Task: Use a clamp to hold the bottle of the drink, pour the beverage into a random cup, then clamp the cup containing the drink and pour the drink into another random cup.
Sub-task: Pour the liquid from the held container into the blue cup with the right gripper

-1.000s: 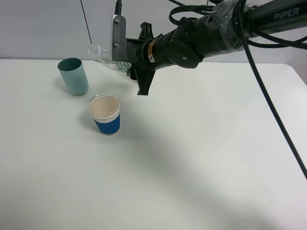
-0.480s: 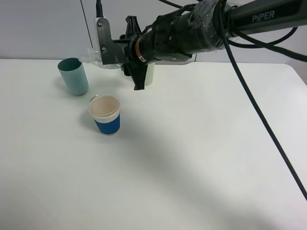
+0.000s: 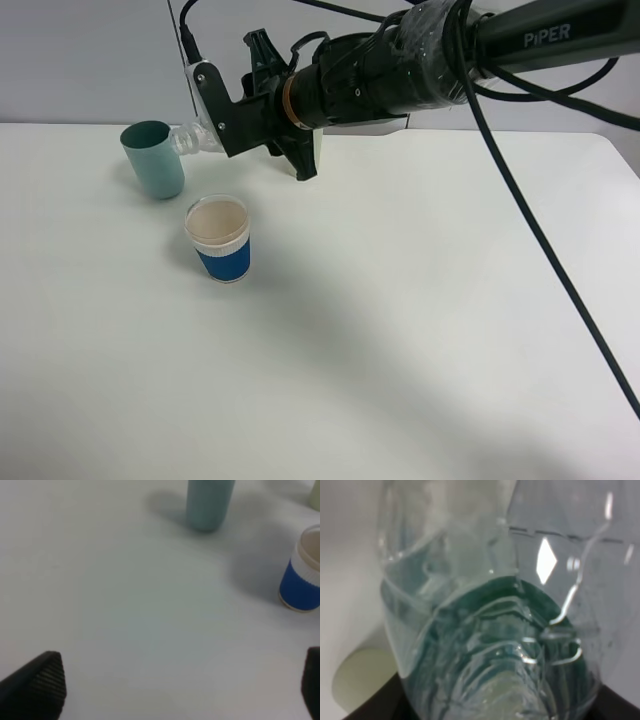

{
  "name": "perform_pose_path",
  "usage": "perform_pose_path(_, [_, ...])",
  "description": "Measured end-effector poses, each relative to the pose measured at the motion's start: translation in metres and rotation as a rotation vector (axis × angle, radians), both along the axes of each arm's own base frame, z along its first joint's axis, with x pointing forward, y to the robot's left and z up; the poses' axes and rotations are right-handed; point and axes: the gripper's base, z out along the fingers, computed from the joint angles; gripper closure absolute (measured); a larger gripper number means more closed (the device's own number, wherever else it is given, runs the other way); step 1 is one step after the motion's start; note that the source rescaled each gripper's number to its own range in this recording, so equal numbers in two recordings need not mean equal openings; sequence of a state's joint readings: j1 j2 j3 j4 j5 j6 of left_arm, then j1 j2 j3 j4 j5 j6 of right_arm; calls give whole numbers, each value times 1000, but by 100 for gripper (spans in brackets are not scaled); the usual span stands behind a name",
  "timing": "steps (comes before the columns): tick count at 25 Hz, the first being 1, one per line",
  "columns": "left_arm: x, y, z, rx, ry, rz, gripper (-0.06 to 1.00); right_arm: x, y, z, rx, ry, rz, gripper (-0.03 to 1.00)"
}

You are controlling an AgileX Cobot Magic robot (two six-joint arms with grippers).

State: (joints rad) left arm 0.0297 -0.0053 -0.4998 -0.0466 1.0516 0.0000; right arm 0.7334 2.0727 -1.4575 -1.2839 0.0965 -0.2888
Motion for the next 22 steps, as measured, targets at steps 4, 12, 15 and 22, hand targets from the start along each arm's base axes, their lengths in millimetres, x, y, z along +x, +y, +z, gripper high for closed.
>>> perform_pose_path(4, [0, 0, 0, 0, 0, 0, 10, 0, 0, 0, -14, -13, 13, 97])
perform_pose_path(12, [0, 0, 0, 0, 0, 0, 10, 0, 0, 0, -99, -78, 78, 97])
perform_pose_path(15, [0, 0, 0, 0, 0, 0, 10, 0, 0, 0, -102, -80, 81, 97])
perform_pose_path(22, [0, 0, 0, 0, 0, 0, 10, 0, 0, 0, -101, -80, 82, 97])
